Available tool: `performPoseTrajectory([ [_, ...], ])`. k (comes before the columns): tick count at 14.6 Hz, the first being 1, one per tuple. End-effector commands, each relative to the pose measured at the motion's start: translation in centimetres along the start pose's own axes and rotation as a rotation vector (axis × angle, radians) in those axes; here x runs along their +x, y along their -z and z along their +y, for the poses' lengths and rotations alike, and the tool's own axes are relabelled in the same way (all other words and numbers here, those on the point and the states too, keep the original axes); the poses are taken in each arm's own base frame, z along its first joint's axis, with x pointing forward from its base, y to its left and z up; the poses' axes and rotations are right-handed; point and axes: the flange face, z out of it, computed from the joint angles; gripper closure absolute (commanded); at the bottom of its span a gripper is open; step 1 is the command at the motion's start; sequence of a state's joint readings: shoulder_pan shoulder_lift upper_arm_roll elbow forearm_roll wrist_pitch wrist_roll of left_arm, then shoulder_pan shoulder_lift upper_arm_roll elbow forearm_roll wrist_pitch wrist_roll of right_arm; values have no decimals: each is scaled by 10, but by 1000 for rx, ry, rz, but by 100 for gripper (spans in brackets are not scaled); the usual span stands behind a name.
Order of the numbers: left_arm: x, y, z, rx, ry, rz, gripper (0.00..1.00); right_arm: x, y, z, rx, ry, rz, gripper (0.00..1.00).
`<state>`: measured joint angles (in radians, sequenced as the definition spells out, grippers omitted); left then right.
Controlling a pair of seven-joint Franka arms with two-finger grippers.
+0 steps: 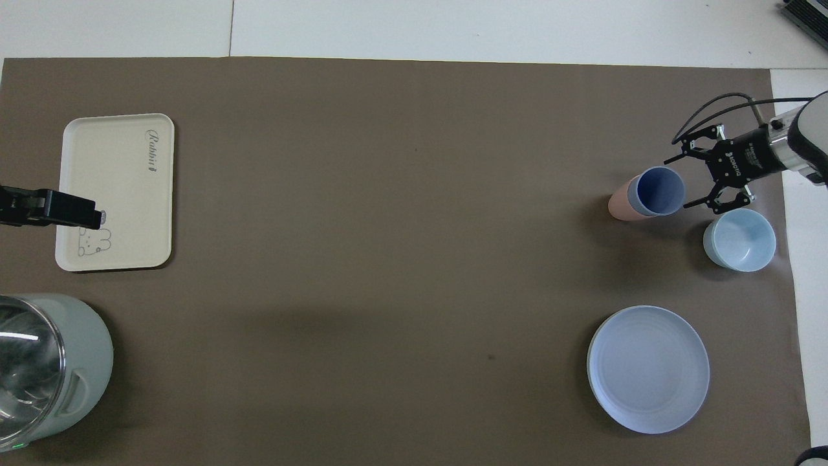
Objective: Place cup on tray
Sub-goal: 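Reach the right gripper to the blue-and-pink cup and grasp it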
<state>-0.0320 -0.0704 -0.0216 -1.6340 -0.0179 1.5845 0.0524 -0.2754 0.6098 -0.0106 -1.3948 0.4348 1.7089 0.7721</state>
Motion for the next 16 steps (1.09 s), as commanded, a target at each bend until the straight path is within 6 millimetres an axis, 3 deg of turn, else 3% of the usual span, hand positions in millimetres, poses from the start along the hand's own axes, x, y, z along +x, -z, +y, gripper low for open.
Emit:
performPoseTrajectory([
  [1,-7,0,-2,-10,-3,9,0,-1,-18,5,6,-38,-62,9],
  [15,-7,0,-2,-10,-2,9,0,-27,-54,12,77,-175,-232,10],
  [16,-7,0,-2,-10,-1,9,0,-29,-57,14,72,-173,-237,16],
])
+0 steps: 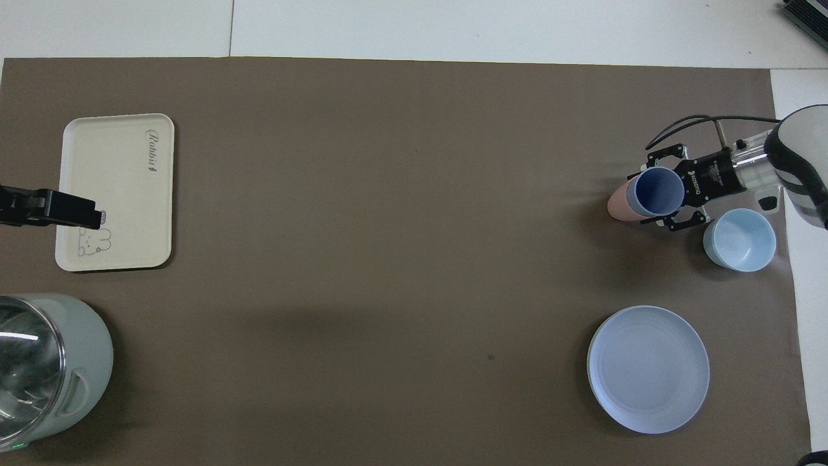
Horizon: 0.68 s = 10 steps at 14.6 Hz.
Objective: Place cup on tray
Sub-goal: 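Reach the right gripper to the blue-and-pink cup and grasp it, then lift the cup with the right gripper toward the table center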
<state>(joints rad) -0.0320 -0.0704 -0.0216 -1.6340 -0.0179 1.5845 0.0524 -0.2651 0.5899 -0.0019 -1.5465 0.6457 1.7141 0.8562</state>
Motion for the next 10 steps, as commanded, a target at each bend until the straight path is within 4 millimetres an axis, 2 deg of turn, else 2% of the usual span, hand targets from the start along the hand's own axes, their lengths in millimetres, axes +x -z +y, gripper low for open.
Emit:
performPoseTrajectory([
  [1,-7,0,-2,-10,-2,9,0,-21,-10,4,13,33,-38,67],
  [2,-6,0,-2,-10,-1,9,0,-32,-14,2,7,55,-66,100],
  [5,-6,-1,-2,-10,-2,8,0,-79,-23,-7,-14,99,-57,100],
  [10,-6,-1,-2,-10,-2,8,0,-178,-58,-25,-24,34,10,100],
])
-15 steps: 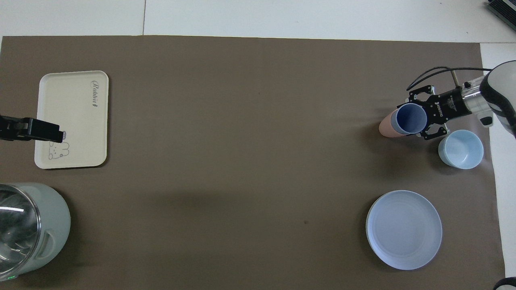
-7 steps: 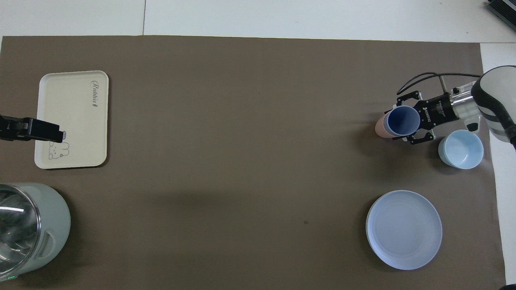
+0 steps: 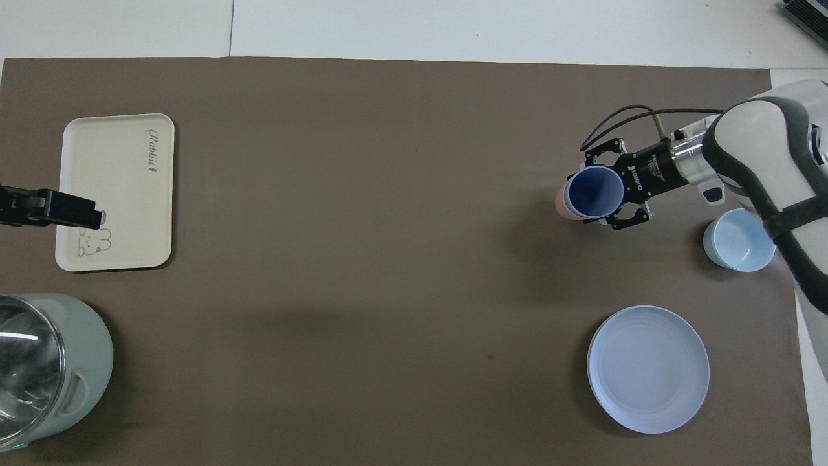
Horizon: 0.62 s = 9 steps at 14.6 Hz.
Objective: Place cup on tray
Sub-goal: 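Lift the cup with the right gripper toward the table center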
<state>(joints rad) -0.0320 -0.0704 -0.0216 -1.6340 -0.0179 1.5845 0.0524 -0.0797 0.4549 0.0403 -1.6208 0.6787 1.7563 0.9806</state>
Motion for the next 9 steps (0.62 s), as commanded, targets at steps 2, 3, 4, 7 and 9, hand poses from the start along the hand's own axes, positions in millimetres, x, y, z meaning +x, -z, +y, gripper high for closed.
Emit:
performPoseTrajectory([
  [2,-6,0,-2,-10,-1,9,0,-64,-19,-8,40,-87,31,100],
  [3,-5,1,-3,-9,-2,23,0,-82,-26,-13,47,-105,42,100],
  [4,-5,1,-2,-9,7,21,0,-104,-33,-17,49,-111,55,100],
  [7,-2,3,7,-13,-13,38,0,-161,-49,-31,118,-171,95,100],
  [9,1,4,41,-42,10,61,0,-189,-60,-36,152,-186,103,100],
])
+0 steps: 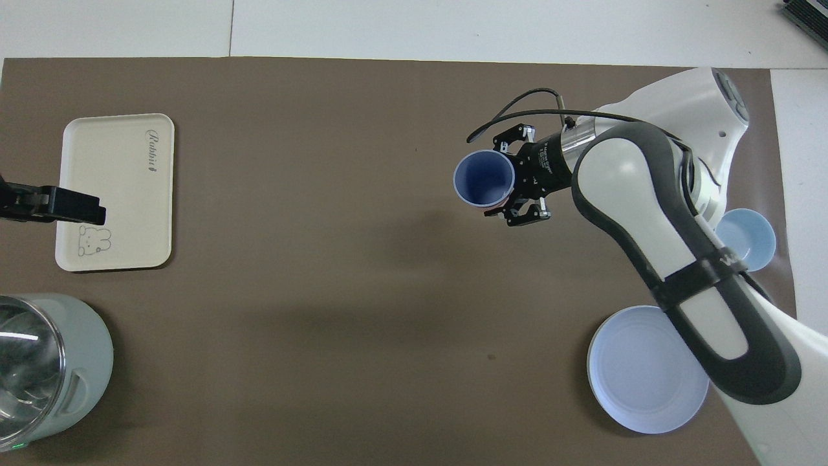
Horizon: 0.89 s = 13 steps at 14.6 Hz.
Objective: Place cup on tray
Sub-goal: 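Lift the cup with the right gripper toward the table center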
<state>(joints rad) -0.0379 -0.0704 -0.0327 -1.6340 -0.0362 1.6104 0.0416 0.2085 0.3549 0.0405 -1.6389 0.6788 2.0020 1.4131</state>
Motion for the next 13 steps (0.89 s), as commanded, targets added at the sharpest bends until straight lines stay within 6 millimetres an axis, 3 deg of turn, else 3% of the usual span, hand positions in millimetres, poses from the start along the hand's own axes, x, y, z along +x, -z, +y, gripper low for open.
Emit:
performPoseTrajectory([
  [1,4,-4,58,-51,110,101,0,-28,-1,7,40,-39,5,100],
  [2,2,-11,81,-96,249,138,0,-37,-4,8,46,-48,6,100],
  [3,-2,-17,119,-157,328,159,0,-45,-9,10,49,-48,18,100],
  [4,-7,-18,156,-208,359,202,0,-53,-16,12,48,-44,39,100],
  [6,-20,-27,205,-290,434,272,0,-65,-24,15,49,-45,72,100],
  [10,-29,-46,252,-349,414,307,13,-75,-28,17,46,-46,79,100],
  [13,-39,-82,264,-337,395,287,20,-75,-28,17,46,-54,79,100],
])
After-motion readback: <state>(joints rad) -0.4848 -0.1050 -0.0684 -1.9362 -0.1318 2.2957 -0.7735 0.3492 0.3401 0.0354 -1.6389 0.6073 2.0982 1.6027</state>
